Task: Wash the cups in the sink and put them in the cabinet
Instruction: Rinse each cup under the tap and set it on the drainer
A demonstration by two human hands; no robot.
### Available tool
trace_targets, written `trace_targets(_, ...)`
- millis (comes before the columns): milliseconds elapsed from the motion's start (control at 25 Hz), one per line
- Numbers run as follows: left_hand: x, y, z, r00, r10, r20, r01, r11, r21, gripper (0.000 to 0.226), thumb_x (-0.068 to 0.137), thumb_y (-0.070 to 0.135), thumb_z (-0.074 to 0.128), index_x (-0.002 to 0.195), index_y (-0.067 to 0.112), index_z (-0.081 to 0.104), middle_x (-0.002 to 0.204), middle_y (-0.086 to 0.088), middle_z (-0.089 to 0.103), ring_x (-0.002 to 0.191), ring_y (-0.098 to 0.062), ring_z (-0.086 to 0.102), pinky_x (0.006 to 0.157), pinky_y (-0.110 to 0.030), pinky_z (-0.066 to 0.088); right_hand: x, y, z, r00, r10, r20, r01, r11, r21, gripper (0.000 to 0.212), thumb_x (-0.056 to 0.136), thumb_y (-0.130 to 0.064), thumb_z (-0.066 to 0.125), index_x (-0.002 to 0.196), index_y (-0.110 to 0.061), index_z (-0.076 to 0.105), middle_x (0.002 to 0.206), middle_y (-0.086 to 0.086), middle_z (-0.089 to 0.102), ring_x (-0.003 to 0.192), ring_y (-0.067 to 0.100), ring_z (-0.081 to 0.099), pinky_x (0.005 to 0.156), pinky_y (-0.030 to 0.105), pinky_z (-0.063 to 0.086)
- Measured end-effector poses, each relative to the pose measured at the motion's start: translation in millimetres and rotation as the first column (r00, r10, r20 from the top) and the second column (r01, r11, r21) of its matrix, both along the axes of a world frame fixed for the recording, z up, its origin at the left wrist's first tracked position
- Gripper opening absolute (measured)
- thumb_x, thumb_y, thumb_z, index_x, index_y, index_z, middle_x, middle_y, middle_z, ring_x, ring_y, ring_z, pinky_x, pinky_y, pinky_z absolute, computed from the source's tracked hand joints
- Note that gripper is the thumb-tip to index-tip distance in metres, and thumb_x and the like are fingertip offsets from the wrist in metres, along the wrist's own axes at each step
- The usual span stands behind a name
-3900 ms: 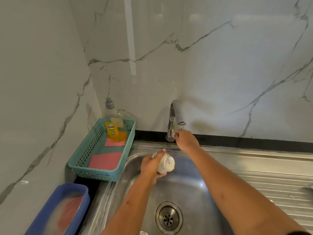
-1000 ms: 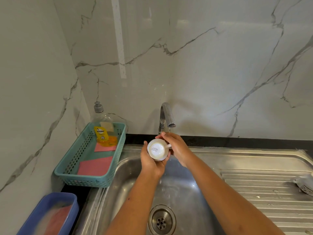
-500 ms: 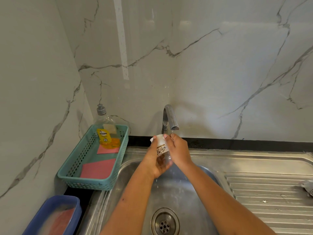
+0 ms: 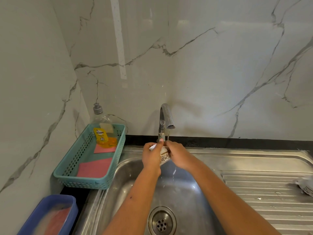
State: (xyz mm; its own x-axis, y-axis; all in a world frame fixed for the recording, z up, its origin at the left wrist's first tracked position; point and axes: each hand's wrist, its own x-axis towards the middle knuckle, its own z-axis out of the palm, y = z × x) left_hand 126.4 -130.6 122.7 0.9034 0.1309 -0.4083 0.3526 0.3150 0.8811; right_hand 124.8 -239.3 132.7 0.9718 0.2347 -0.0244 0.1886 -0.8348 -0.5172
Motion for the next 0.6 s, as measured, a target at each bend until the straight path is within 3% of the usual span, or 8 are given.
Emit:
trace_targets(120, -7, -11, -3, 0.988, -0.095, 0.121, 0.060, 0.963, 0.264, 0.022, 0.077, 0.034, 0.075, 0.080, 0.027, 0.054, 0.091, -0.003, 0.066, 0.087, -0.025, 0.067, 0.077, -0.047, 0.058, -1, -7, -4, 0.998, -0.052, -0.019, 0.046, 0.970, -0.239, 0.025, 0.094, -0.008, 0.047, 0.118, -0.006, 0.055, 0.103, 0.014, 0.066, 0.088, 0.026, 0.064, 0.073, 0.031, 0.049)
trace_targets(200, -7, -9, -2, 0.967, -0.181, 0.180, 0.096, 0.911, 0.401, 0.019, 0.076, 0.030, 0.074, 0.080, 0.029, 0.055, 0.087, 0.004, 0.064, 0.086, -0.022, 0.066, 0.077, -0.045, 0.058, -1, -10, -6, 0.992, -0.127, -0.022, 0.117, 0.960, -0.256, 0.022, 0.092, -0.009, 0.050, 0.112, -0.007, 0.058, 0.102, 0.011, 0.067, 0.088, 0.028, 0.065, 0.075, 0.034, 0.050)
trace_targets(280, -6, -6, 3, 0.930, -0.264, 0.256, 0.132, 0.889, 0.437, 0.018, 0.077, 0.025, 0.073, 0.078, 0.029, 0.055, 0.087, 0.005, 0.064, 0.085, -0.021, 0.065, 0.074, -0.040, 0.058, 0, -13, -8, 0.973, -0.225, -0.053, 0.213, 0.961, -0.176, 0.014, 0.093, -0.012, 0.049, 0.099, -0.008, 0.060, 0.091, 0.009, 0.066, 0.078, 0.025, 0.062, 0.068, 0.031, 0.046)
trace_targets(360, -2, -5, 8, 0.855, -0.396, 0.334, 0.142, 0.799, 0.584, 0.017, 0.077, 0.025, 0.073, 0.077, 0.027, 0.056, 0.085, 0.006, 0.064, 0.081, -0.018, 0.064, 0.070, -0.034, 0.053, -2, -12, -9, 0.933, -0.306, -0.186, 0.311, 0.950, -0.007, 0.019, 0.094, -0.010, 0.044, 0.078, -0.010, 0.054, 0.070, 0.004, 0.055, 0.058, 0.016, 0.049, 0.057, 0.027, 0.039)
trace_targets(440, 2, -5, 10, 0.812, -0.452, 0.368, 0.074, 0.706, 0.704, 0.018, 0.080, 0.032, 0.070, 0.077, 0.023, 0.055, 0.082, 0.004, 0.064, 0.077, -0.015, 0.062, 0.066, -0.032, 0.050, -5, -10, -10, 0.918, -0.291, -0.271, 0.334, 0.934, 0.128, 0.017, 0.097, -0.012, 0.039, 0.087, -0.010, 0.051, 0.064, 0.000, 0.046, 0.053, 0.011, 0.040, 0.049, 0.024, 0.033)
trace_targets(480, 4, -4, 11, 0.830, -0.412, 0.376, 0.027, 0.703, 0.711, 0.020, 0.083, 0.035, 0.067, 0.077, 0.022, 0.054, 0.080, 0.003, 0.063, 0.075, -0.015, 0.062, 0.064, -0.031, 0.048, -4, -8, -10, 0.937, -0.251, -0.241, 0.297, 0.938, 0.177, 0.014, 0.099, -0.015, 0.037, 0.097, -0.009, 0.050, 0.067, -0.001, 0.045, 0.055, 0.010, 0.040, 0.049, 0.024, 0.032)
trace_targets(600, 12, 1, 10, 0.906, -0.251, 0.341, -0.016, 0.784, 0.620, 0.029, 0.096, 0.038, 0.050, 0.074, 0.019, 0.049, 0.067, 0.004, 0.057, 0.064, -0.013, 0.056, 0.055, -0.026, 0.041, -5, 1, -5, 0.976, -0.191, -0.104, 0.216, 0.915, 0.342, 0.018, 0.100, -0.020, 0.033, 0.098, -0.012, 0.049, 0.075, 0.001, 0.047, 0.063, 0.010, 0.044, 0.057, 0.026, 0.037)
